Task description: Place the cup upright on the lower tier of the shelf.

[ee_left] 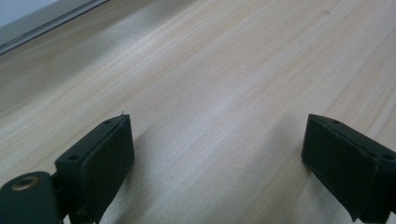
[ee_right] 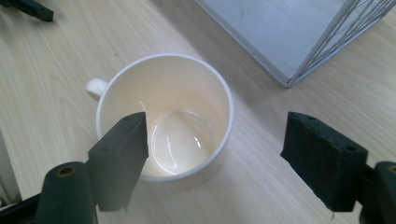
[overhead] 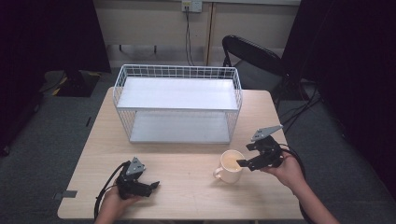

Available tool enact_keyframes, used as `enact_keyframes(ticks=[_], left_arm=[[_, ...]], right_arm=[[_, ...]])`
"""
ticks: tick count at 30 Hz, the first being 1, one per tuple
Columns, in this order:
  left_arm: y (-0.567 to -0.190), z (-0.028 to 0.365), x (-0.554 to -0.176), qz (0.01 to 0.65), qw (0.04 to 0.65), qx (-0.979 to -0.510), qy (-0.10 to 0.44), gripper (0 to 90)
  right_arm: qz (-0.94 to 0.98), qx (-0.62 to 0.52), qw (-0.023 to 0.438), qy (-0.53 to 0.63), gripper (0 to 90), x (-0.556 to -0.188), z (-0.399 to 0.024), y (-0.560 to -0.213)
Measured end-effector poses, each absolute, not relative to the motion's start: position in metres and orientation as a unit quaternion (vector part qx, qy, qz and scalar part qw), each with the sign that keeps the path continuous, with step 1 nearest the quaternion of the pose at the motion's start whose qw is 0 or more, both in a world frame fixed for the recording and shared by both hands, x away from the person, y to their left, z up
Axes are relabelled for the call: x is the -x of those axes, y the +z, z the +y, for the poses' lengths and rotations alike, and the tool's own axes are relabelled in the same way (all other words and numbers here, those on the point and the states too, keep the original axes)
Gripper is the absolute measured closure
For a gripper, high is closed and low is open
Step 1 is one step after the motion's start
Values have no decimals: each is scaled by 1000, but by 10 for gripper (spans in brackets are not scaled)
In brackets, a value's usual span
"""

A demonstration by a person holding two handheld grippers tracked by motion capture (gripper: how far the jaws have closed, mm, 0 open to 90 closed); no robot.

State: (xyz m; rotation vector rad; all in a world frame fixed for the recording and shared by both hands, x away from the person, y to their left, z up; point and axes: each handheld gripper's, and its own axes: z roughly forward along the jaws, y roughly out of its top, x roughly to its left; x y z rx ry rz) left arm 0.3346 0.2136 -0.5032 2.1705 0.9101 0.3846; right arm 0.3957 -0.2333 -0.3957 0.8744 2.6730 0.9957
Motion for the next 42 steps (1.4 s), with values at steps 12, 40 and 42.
enact_keyframes(ticks=[12, 40, 42], left_arm=[[-503, 214, -335, 354, 369, -846, 150, 88], [-503, 214, -335, 353, 369, -847, 149, 85], [-503, 214, -335, 353, 369, -847, 149, 85]], right_arm=[[881, -319, 69, 343, 317, -409, -230, -412], [887, -336, 50, 314, 731, -414, -219, -429], [889, -335, 54, 309, 748, -413, -217, -429]])
